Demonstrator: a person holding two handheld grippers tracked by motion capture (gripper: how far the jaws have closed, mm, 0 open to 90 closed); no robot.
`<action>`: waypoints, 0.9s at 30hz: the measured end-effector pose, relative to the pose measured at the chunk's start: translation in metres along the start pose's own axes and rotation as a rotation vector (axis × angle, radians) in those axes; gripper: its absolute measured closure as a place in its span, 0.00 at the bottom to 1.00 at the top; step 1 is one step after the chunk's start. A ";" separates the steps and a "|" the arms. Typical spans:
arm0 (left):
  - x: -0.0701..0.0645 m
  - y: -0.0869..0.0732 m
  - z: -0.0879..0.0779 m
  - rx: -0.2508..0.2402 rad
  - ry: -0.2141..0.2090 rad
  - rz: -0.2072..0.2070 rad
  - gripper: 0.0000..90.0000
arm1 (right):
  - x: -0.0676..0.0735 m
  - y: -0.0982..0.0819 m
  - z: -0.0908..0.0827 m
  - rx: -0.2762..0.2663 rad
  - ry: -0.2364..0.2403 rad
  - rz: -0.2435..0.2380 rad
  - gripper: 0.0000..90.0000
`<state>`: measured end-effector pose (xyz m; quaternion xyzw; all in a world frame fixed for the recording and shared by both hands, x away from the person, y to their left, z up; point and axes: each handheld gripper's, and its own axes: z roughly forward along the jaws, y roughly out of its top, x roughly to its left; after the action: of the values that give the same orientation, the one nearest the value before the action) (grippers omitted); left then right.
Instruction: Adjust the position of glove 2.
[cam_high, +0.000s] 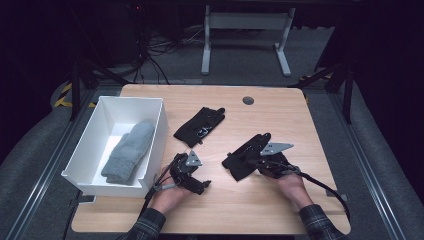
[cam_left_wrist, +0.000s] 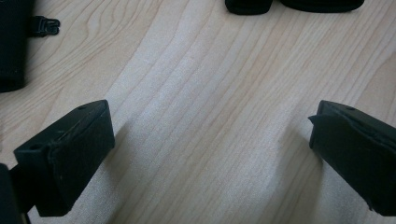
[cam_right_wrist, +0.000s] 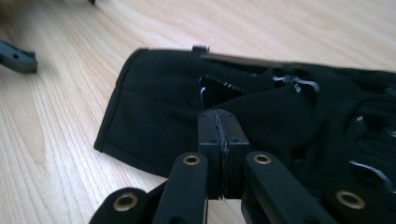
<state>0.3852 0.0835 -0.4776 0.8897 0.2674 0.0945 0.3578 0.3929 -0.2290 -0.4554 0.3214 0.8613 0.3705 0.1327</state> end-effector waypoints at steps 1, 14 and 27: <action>0.000 0.000 0.000 0.000 0.001 0.000 0.00 | 0.000 -0.001 0.002 0.014 -0.004 -0.009 1.00; 0.000 0.000 0.000 0.001 0.001 0.002 0.00 | -0.019 -0.022 -0.024 0.047 -0.066 0.013 1.00; 0.000 0.000 -0.001 0.001 0.001 0.004 0.00 | -0.042 -0.051 -0.060 0.079 -0.145 0.063 1.00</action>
<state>0.3848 0.0842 -0.4775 0.8904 0.2661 0.0955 0.3568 0.3737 -0.3158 -0.4511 0.3793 0.8528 0.3161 0.1701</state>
